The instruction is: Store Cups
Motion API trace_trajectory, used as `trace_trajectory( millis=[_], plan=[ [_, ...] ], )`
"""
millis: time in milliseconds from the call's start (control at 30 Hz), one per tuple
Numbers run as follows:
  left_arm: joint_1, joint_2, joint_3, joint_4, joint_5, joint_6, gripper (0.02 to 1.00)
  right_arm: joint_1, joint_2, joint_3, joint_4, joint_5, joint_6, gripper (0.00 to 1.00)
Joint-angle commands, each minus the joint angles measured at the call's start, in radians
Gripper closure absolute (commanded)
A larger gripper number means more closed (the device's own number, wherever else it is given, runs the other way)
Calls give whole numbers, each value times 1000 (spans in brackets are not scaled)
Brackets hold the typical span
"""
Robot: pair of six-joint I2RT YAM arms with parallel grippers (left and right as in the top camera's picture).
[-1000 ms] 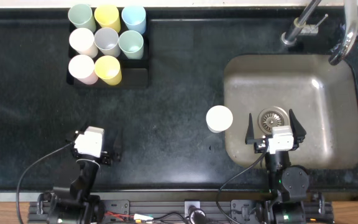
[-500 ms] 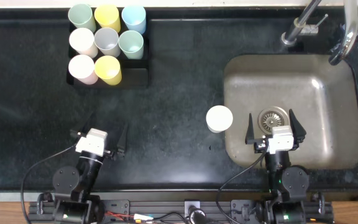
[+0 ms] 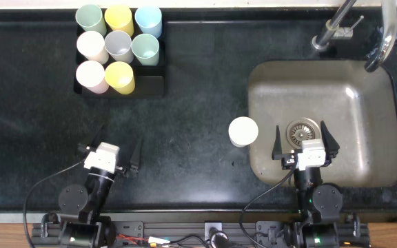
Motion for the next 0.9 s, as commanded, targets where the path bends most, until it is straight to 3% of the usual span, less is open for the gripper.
trace_trajectory(
  millis=[33, 500, 533, 700, 833, 900],
  plan=[
    [5, -8, -6, 3, 18, 11, 18, 5, -8, -13, 6, -8, -3, 3],
    [5, -8, -6, 3, 17, 11, 18, 5, -7, -13, 5, -12, 2, 3],
    [5, -8, -6, 3, 17, 11, 18, 5, -7, -6, 14, -91, 32, 5],
    [5, -8, -6, 3, 17, 11, 18, 5, 6, 172, -8, -195, 42, 3],
    [5, -8, -6, 3, 17, 11, 18, 5, 166, 542, -274, -198, 42, 3],
    [5, -8, -6, 3, 18, 11, 18, 5, 368, 819, -543, -198, 42, 3]
  ],
)
